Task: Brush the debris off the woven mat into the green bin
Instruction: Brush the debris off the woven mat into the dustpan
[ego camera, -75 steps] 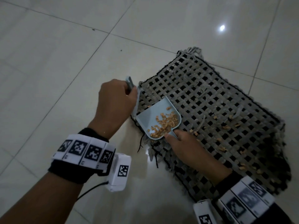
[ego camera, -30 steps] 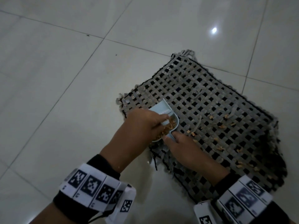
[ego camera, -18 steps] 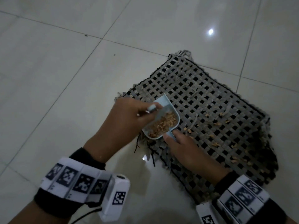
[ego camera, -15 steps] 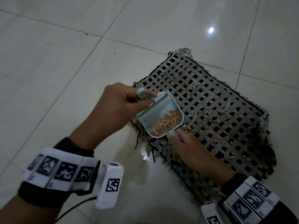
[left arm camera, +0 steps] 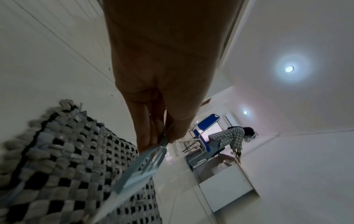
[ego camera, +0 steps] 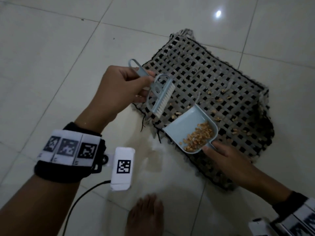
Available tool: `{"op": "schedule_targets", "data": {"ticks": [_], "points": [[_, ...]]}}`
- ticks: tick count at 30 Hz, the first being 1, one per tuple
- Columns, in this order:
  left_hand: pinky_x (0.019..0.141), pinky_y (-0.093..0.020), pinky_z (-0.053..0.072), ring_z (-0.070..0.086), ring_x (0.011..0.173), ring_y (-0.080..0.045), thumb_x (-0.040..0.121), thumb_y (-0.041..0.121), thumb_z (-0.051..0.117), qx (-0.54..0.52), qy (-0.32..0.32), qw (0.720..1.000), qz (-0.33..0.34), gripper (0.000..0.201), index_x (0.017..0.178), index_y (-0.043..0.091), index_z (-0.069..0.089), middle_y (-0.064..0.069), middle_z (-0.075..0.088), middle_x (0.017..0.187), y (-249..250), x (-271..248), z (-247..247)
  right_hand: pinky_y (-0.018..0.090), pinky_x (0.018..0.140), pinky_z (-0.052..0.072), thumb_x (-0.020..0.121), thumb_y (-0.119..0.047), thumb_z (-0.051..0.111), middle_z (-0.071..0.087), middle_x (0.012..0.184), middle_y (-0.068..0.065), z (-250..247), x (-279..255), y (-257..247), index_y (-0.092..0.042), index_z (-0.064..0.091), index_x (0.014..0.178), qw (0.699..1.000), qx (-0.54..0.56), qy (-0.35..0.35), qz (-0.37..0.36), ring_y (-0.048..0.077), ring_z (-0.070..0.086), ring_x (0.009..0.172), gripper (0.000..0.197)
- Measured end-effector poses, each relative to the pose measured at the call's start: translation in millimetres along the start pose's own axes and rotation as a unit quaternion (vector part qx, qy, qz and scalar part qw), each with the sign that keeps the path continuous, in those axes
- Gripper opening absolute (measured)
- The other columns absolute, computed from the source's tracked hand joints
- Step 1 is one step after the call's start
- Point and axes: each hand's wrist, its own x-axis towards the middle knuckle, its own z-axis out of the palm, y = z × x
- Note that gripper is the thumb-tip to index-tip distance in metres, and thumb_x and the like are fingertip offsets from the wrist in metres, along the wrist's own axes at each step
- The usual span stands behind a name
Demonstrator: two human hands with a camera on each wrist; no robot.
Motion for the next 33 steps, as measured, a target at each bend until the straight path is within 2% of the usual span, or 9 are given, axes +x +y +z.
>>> {"op": "schedule_targets", "data": {"ticks": [4, 7, 9, 12, 16, 19, 23, 29, 33], "points": [[0.059, -0.029, 0.058, 0.069, 0.064, -0.007, 0.094, 0.041, 0.063, 0.214, 0.057, 0.973, 0.057, 0.024, 0.096, 0.024, 0.079, 0.014, 0.072, 0.078, -35, 1, 17, 0.046, 0.067, 0.052, 0.099, -0.038, 0.053, 0.069, 0.099, 0.024, 4, -12, 16, -0.015, 0.070, 0.105, 0.999, 0.010, 0.022, 0.040, 0.037, 0.067, 0.083, 0.030], [0.059, -0.026, 0.045, 0.058, 0.062, -0.012, 0.098, 0.049, 0.051, 0.359, 0.083, 0.927, 0.063, 0.042, 0.084, 0.018, 0.075, 0.010, 0.064, 0.072, -57, -2, 31, 0.033, 0.052, 0.038, 0.099, -0.038, 0.052, 0.058, 0.068, 0.011, 4, -12, 21, -0.009, 0.069, 0.108, 0.998, 0.020, 0.023, 0.057, 0.016, 0.052, 0.051, 0.034], [0.056, -0.028, 0.036, 0.057, 0.058, -0.024, 0.096, 0.027, 0.059, 0.371, 0.101, 0.917, 0.107, 0.033, 0.070, 0.008, 0.067, -0.007, 0.063, 0.064, -50, -18, 40, 0.024, 0.047, 0.033, 0.100, -0.035, 0.052, 0.054, 0.063, 0.007, 3, -11, 22, -0.008, 0.068, 0.109, 0.998, 0.012, 0.027, 0.060, 0.008, 0.043, 0.044, 0.033], [0.056, -0.026, 0.024, 0.047, 0.048, -0.022, 0.096, 0.019, 0.060, 0.381, 0.109, 0.904, 0.160, 0.041, 0.057, 0.012, 0.050, -0.006, 0.051, 0.052, -45, -31, 57, 0.018, 0.041, 0.030, 0.101, -0.034, 0.051, 0.047, 0.052, -0.002, 0, -12, 22, -0.008, 0.069, 0.106, 0.998, -0.011, 0.028, 0.062, 0.004, 0.038, 0.037, 0.032], [0.050, -0.036, 0.034, 0.048, 0.046, -0.019, 0.099, 0.029, 0.060, 0.337, 0.107, 0.922, 0.157, 0.042, 0.065, 0.007, 0.069, -0.005, 0.058, 0.051, -44, -27, 70, 0.024, 0.048, 0.031, 0.101, -0.035, 0.050, 0.048, 0.045, -0.010, -4, -14, 21, -0.029, 0.068, 0.097, 0.998, -0.008, 0.020, 0.056, 0.005, 0.040, 0.041, 0.020], [0.052, -0.035, 0.041, 0.057, 0.048, -0.016, 0.098, 0.032, 0.060, 0.299, 0.132, 0.929, 0.177, 0.041, 0.067, 0.010, 0.073, -0.001, 0.063, 0.054, -34, -24, 61, 0.026, 0.048, 0.030, 0.101, -0.035, 0.050, 0.045, 0.045, -0.009, -4, -14, 23, -0.025, 0.068, 0.093, 0.998, -0.003, 0.019, 0.057, 0.010, 0.040, 0.045, 0.022], [0.050, -0.027, 0.024, 0.040, 0.043, -0.013, 0.101, 0.029, 0.056, 0.378, 0.139, 0.898, 0.179, 0.043, 0.062, 0.011, 0.064, 0.005, 0.047, 0.048, -40, -22, 58, 0.018, 0.043, 0.031, 0.101, -0.037, 0.049, 0.051, 0.054, -0.008, -4, -14, 22, -0.020, 0.070, 0.103, 0.998, -0.033, 0.024, 0.056, 0.005, 0.043, 0.043, 0.027], [0.049, -0.036, 0.042, 0.055, 0.045, -0.018, 0.101, 0.030, 0.058, 0.296, 0.092, 0.931, 0.193, 0.039, 0.072, 0.010, 0.075, -0.001, 0.062, 0.053, -47, -36, 85, 0.010, 0.037, 0.027, 0.102, -0.033, 0.049, 0.046, 0.040, -0.015, -4, -13, 24, -0.018, 0.069, 0.102, 0.997, -0.021, 0.023, 0.066, 0.000, 0.039, 0.036, 0.025], [0.045, -0.018, 0.032, 0.050, 0.041, -0.013, 0.102, 0.031, 0.058, 0.308, 0.132, 0.921, 0.198, 0.038, 0.068, 0.018, 0.071, 0.005, 0.058, 0.051, -41, -32, 68, 0.010, 0.038, 0.027, 0.102, -0.033, 0.049, 0.048, 0.041, -0.017, -4, -12, 25, -0.017, 0.068, 0.099, 0.998, -0.019, 0.023, 0.059, 0.000, 0.040, 0.037, 0.025]]}}
